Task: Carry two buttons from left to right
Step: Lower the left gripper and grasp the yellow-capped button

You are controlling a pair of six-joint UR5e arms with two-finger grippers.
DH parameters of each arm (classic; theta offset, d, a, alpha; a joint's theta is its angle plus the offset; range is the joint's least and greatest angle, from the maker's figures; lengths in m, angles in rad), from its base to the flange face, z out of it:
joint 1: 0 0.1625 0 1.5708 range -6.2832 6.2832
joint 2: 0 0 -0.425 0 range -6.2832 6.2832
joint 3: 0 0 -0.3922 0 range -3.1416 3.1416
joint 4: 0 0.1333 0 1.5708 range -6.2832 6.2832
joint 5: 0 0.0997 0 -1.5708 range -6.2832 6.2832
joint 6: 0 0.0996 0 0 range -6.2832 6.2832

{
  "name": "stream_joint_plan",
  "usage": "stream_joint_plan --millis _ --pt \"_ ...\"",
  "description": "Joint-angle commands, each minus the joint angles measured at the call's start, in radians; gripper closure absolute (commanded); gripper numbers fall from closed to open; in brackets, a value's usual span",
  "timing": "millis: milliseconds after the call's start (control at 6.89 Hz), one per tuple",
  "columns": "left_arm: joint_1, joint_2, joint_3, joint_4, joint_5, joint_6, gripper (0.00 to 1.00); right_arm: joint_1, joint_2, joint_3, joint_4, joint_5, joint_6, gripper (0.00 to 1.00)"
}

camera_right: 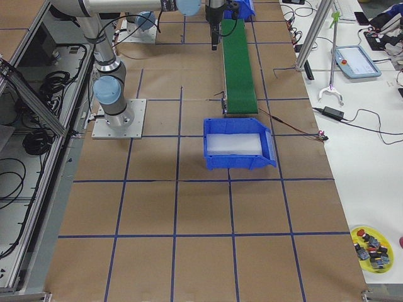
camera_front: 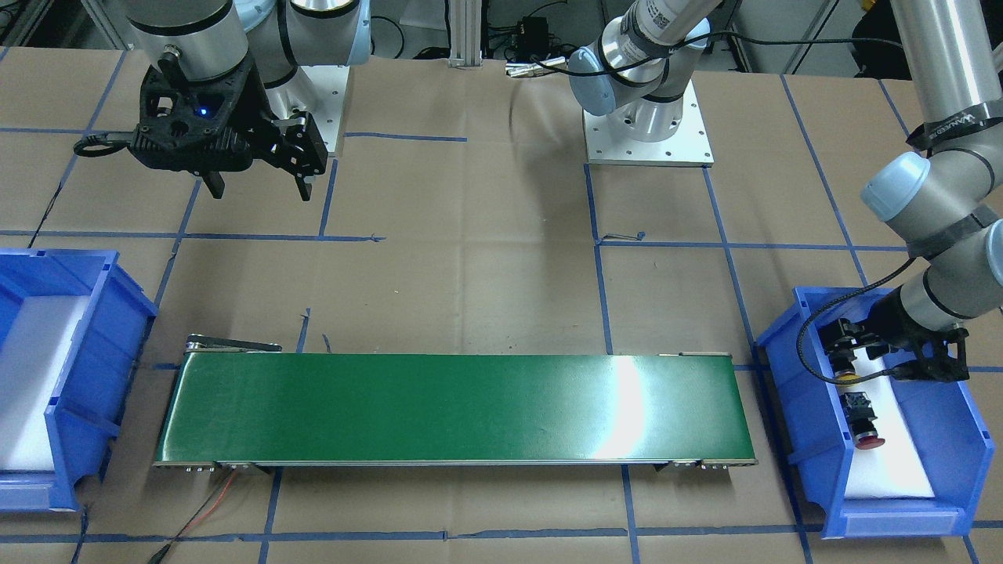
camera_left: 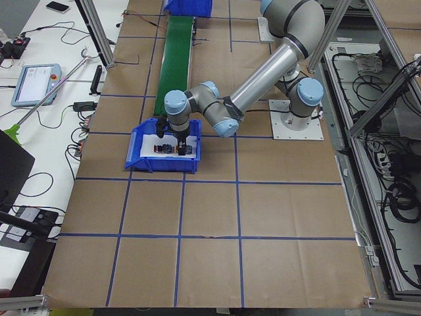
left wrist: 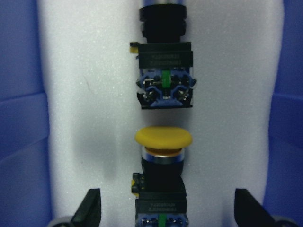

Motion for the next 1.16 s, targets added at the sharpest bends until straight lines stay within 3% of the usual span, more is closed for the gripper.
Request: stream_joint_plan --millis 0,145,435,580,871,1016 --pt "0.000 -0.018 0.001 0.001 0.000 0.000 0.11 0.000 0.000 0.000 0.000 0.002 0.000 0.00" --pt "0.002 -0.023 0.001 0.002 0.000 0.000 0.22 0.000 0.000 0.001 0.000 0.003 -0.003 0.00" --pt "0.000 -0.023 0.016 0.002 0.003 0.001 0.72 0.000 0.002 0.003 0.000 0.003 -0.007 0.00" --pt "0.002 -0.013 0.030 -0.005 0.002 -0.003 0.88 0.000 0.002 0.003 -0.002 0.005 -0.007 0.00" --pt "0.000 0.035 0.063 -0.056 0.005 -0.001 0.92 0.000 0.002 0.003 -0.002 0.005 -0.009 0.00" --pt "-0.002 0.078 0.144 -0.199 0.005 -0.001 0.92 0.000 0.003 0.003 -0.002 0.005 -0.009 0.00"
